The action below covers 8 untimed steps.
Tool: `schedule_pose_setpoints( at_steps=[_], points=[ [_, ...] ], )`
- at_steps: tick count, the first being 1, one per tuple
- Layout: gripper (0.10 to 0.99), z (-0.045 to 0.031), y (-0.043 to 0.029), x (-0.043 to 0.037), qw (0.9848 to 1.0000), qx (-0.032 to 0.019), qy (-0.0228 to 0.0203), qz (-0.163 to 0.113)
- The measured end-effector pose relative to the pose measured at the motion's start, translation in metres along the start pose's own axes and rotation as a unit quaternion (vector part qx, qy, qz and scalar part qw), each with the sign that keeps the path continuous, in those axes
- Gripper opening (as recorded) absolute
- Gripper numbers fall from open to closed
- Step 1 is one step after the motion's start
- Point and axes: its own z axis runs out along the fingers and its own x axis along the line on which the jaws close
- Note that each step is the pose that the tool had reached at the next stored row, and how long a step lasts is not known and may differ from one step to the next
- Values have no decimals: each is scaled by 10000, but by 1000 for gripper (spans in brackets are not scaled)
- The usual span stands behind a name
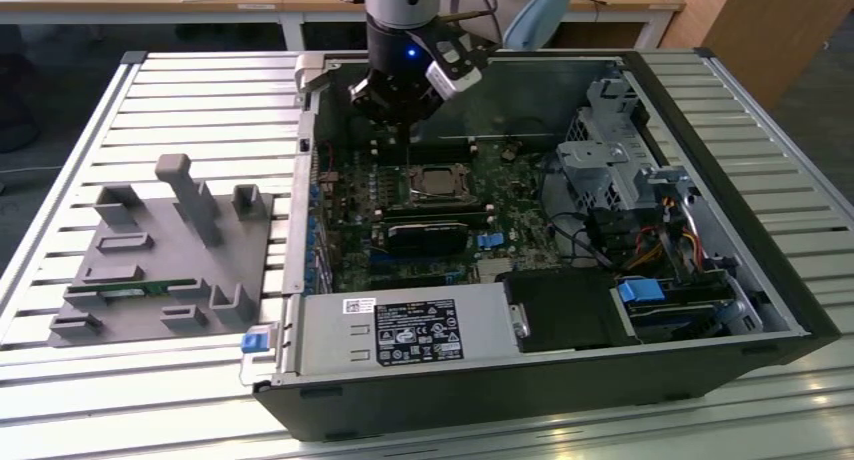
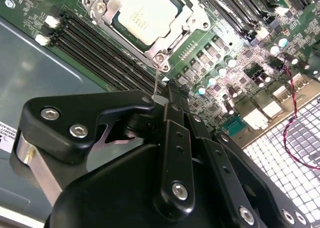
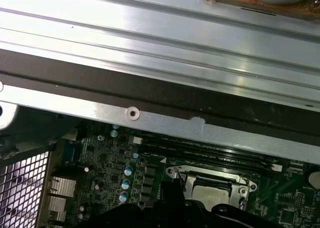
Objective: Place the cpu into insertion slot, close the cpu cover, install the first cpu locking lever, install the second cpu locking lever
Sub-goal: 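Install the first cpu locking lever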
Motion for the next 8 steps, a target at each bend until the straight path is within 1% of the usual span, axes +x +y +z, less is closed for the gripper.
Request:
schedule_pose_setpoints(
  at_steps=[8],
  points=[
    [106, 0, -3, -19, 10000, 0, 0, 0]
  ],
)
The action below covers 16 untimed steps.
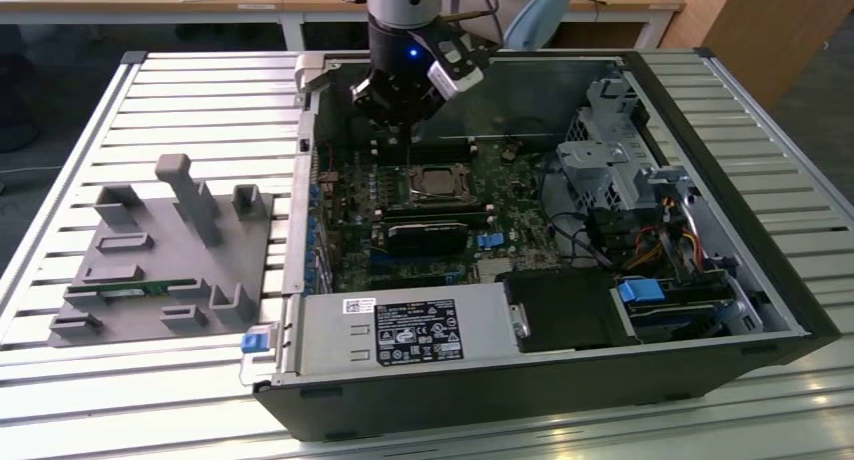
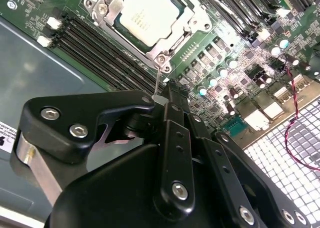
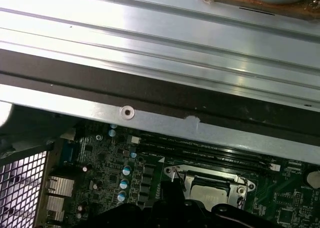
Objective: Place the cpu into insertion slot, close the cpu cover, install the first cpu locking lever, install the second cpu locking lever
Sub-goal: 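Install the first cpu locking lever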
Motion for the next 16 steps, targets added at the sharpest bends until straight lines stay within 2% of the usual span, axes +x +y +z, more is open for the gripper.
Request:
schedule_pose_setpoints(
  at_steps=[16],
  points=[
    [106, 2, -15, -84, 10000, 0, 0, 0]
  ],
)
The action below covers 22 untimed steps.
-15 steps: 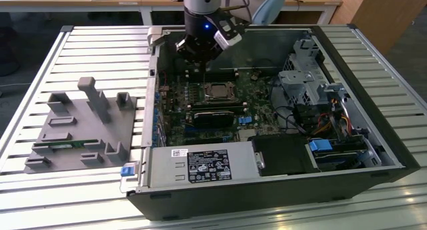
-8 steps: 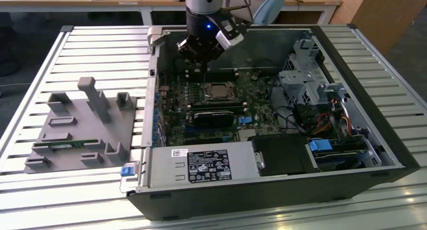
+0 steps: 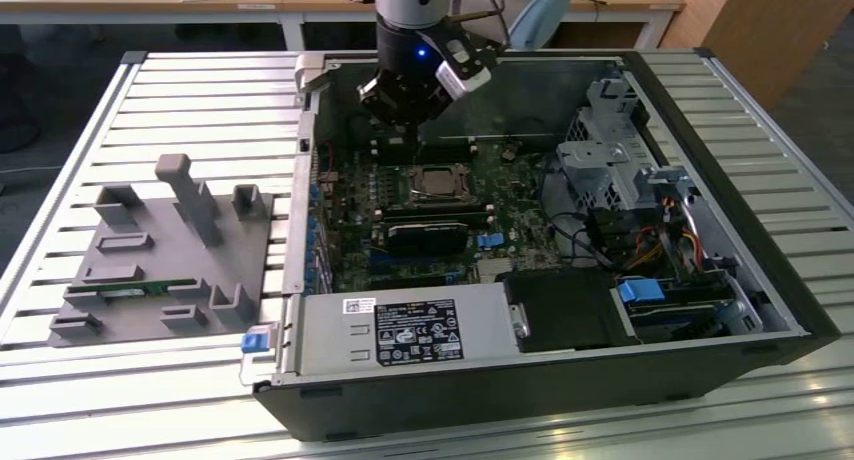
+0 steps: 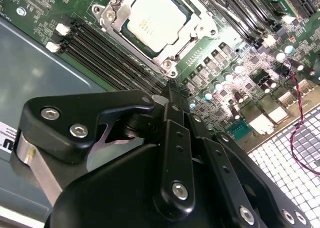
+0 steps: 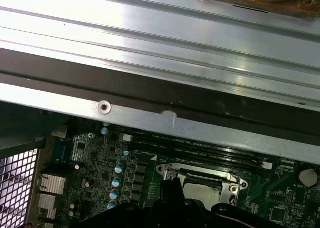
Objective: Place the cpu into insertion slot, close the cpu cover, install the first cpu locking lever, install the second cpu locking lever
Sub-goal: 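Install the first cpu locking lever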
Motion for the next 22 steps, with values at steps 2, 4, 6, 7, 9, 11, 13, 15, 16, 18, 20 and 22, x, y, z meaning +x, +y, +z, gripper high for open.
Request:
schedule_pose_setpoints(
  at_steps=[2, 4, 6, 7, 9, 11, 13, 15, 16, 18, 20, 22],
  points=[
    [106, 1, -2, -13, 10000, 0, 0, 0],
    [106, 3, -4, -24, 10000, -1, -1, 1],
    [106, 10, -5, -31, 10000, -2, -2, 36],
    [106, 14, -6, -30, 10000, -3, -3, 85],
    [106, 23, -6, -30, 9998, -6, -6, 223],
    [106, 30, -6, -31, 9995, -11, -8, 311],
    [106, 37, -7, -31, 9994, -64, -16, 343],
    [106, 44, -6, -31, 9991, -201, -35, 364],
    [106, 50, -6, -32, 9990, -230, -40, 382],
    [106, 58, -7, -37, 9987, -231, -44, 444],
    [106, 61, -9, -45, 9986, -230, -44, 479],
    [106, 65, -11, -54, 9986, -230, -45, 480]
  ],
)
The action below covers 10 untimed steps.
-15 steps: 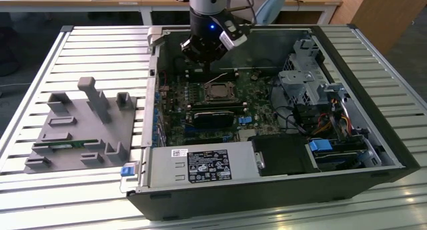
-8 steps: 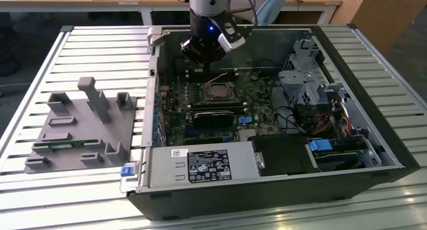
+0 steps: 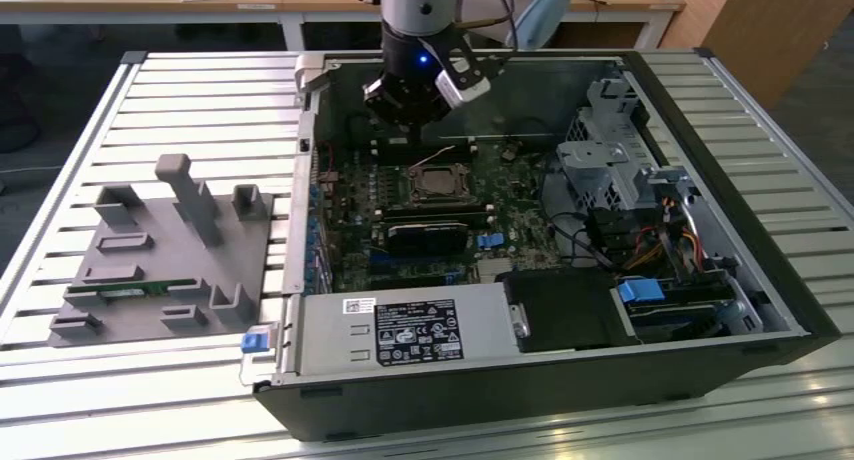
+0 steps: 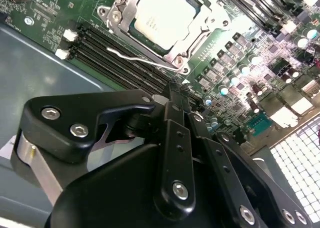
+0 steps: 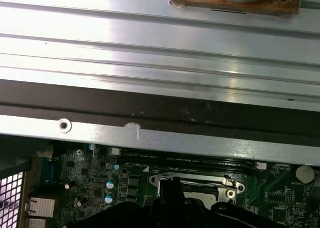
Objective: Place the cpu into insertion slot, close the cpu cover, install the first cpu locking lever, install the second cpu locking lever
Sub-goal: 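Install the first cpu locking lever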
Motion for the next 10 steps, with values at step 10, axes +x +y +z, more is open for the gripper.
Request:
schedule_pose_setpoints(
  at_steps=[10],
  points=[
    [106, 10, -2, -21, 10000, 1, 1, 1]
  ],
)
